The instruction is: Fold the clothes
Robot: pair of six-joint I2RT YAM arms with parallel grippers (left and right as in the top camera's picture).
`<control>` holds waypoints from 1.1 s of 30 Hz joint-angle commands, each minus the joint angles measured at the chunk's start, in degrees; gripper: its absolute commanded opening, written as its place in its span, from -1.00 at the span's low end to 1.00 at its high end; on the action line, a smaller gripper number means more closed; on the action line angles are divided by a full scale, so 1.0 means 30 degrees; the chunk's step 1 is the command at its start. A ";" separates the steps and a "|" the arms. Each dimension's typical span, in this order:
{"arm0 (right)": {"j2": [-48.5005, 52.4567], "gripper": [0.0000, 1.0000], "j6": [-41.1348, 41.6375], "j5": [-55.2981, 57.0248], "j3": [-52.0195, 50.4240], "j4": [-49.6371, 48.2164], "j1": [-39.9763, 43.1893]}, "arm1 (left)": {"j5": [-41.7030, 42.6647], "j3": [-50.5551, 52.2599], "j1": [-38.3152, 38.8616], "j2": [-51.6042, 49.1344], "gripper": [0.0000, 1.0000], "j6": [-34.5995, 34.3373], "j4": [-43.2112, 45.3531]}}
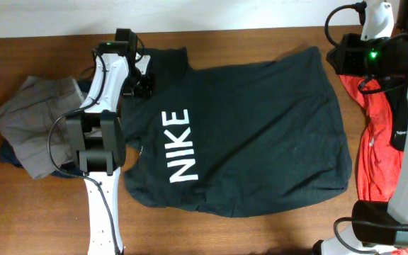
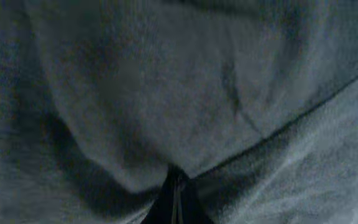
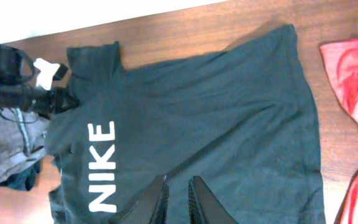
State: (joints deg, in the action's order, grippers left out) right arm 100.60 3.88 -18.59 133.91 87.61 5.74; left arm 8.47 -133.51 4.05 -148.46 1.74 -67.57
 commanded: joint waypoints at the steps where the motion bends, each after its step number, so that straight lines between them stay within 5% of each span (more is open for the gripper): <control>1: 0.0102 -0.66 0.0080 0.0430 -0.0080 0.0036 -0.0160 | -0.1515 -0.0007 -0.0015 -0.1224 -0.99 -0.0255 0.0379; 13: 0.0102 -0.71 0.0372 0.0423 -0.0080 0.0044 -0.0160 | -0.3774 -0.0102 -0.0007 -0.2943 -1.00 -0.0306 0.8182; 20: 0.0131 -0.66 0.0364 0.0437 -0.0080 0.0240 -0.0160 | -0.3759 -0.2805 -0.0015 -0.2943 -0.97 -0.0342 0.8633; 23: 0.0342 -0.48 0.0364 0.0539 -0.0328 0.0444 -0.0160 | -0.3781 -0.5421 -0.0015 -0.2936 -0.66 -0.0255 0.6309; 25: 0.0597 -0.17 0.0867 0.1741 -0.0991 0.0408 -0.0160 | -0.3796 -0.8284 -0.0080 -0.2863 0.29 0.0525 0.3563; 26: 0.0736 -0.11 0.1180 0.2288 -0.1268 0.0379 -0.0160 | -0.3803 -0.9442 -0.0124 -0.2827 0.47 0.0714 0.2521; 30: 0.1005 -0.11 0.0976 0.2579 -0.2149 0.0284 -0.0153 | -0.3985 -1.4324 -0.0321 -0.2565 0.56 0.1035 -0.1741; 33: 0.0546 -0.01 0.0277 0.2645 -0.2149 0.0379 -0.0182 | -0.4095 -1.5395 -0.0561 -0.1137 0.84 0.1049 -0.3446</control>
State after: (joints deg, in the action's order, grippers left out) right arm 103.74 5.87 -12.69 127.52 88.53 5.74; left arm -2.66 -176.20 3.55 -157.34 3.49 -74.72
